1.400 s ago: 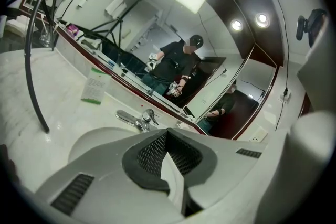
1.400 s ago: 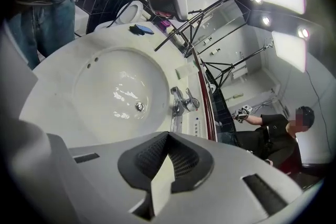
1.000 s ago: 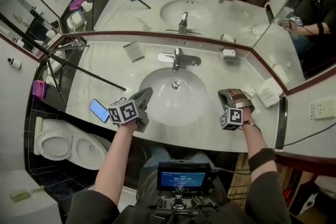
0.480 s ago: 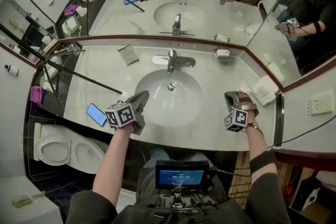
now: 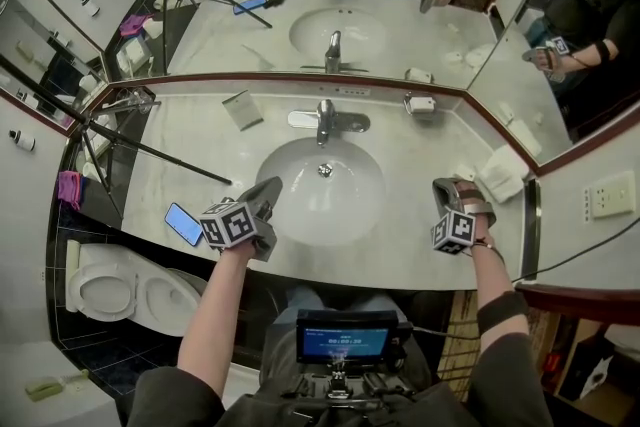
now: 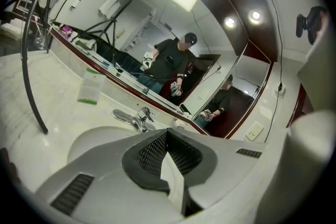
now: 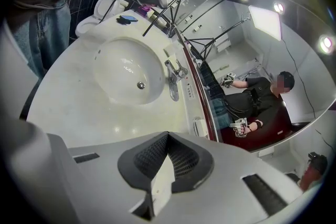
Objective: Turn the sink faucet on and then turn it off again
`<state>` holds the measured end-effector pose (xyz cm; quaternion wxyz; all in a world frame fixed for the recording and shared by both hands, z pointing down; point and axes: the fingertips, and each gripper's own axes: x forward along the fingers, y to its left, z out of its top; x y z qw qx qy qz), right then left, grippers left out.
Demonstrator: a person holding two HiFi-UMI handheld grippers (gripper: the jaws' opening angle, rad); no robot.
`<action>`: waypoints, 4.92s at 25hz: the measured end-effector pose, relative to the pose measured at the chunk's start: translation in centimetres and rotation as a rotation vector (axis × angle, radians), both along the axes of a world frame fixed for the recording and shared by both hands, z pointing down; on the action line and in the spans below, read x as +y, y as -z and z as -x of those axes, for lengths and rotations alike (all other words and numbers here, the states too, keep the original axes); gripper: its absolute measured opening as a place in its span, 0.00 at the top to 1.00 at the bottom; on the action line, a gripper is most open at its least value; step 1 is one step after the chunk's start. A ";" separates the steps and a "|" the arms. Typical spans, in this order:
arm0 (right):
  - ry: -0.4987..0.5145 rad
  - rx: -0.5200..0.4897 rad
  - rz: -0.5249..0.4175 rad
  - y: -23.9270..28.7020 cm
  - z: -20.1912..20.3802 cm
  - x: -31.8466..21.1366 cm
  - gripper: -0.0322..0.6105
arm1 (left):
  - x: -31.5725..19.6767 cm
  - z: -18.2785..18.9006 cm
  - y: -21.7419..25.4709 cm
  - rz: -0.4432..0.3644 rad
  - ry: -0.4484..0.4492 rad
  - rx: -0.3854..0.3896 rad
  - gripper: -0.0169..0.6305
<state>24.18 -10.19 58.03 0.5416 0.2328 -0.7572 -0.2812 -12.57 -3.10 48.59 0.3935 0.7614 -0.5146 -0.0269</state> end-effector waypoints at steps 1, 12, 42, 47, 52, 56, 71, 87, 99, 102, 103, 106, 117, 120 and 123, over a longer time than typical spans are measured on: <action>-0.002 -0.001 0.001 0.0 0.0 0.0 0.92 | 0.0 0.1 -0.1 0.000 0.002 0.001 0.97; -0.087 -0.063 0.012 0.1 -1.5 0.7 0.92 | 0.2 1.4 -0.7 -0.017 0.013 -0.008 0.95; -0.745 -1.257 0.625 0.8 20.6 0.2 0.69 | -4.2 6.4 -1.2 -0.208 -0.200 -0.354 0.51; -0.871 -1.472 0.737 0.0 25.0 -3.1 0.67 | -5.4 7.1 -1.9 -0.218 -0.230 -0.358 0.51; -0.987 -1.654 0.790 -1.2 27.4 -6.9 0.67 | -6.5 7.4 -2.8 -0.218 -0.274 -0.355 0.51; -1.077 -1.755 0.804 -2.6 28.0 -9.0 0.67 | -7.2 7.6 -3.4 -0.223 -0.299 -0.341 0.51; -1.264 -1.896 0.846 -4.8 30.0 -14.0 0.74 | -7.4 8.1 -5.7 -0.207 -0.351 -0.324 0.55; -1.689 -1.930 0.793 -5.8 29.8 -14.4 0.86 | -7.9 9.7 -7.1 -0.195 -0.327 -0.357 0.97; -1.919 -1.843 0.770 -5.4 30.0 -14.7 0.87 | -8.5 10.5 -7.9 -0.177 -0.309 -0.361 0.97; -1.982 -1.785 0.754 -5.1 30.0 -14.9 0.87 | -8.5 10.2 -8.0 -0.175 -0.308 -0.361 0.97; -2.002 -1.765 0.747 -5.1 30.0 -14.9 0.87 | -8.6 10.2 -8.1 -0.176 -0.308 -0.362 0.97; -2.062 -1.722 0.727 -5.0 30.1 -15.0 0.87 | -8.4 10.0 -8.0 -0.176 -0.316 -0.362 0.97; -2.153 -1.700 0.646 -3.9 30.2 -16.8 0.86 | -9.3 12.5 -7.0 -0.175 -0.256 -0.347 0.97; -2.169 -1.631 0.687 -4.7 30.5 -16.0 0.86 | -9.4 13.0 -6.6 -0.168 -0.240 -0.349 0.97; -2.140 -1.630 0.677 -4.5 30.3 -16.3 0.85 | -9.3 12.9 -6.8 -0.173 -0.252 -0.359 0.97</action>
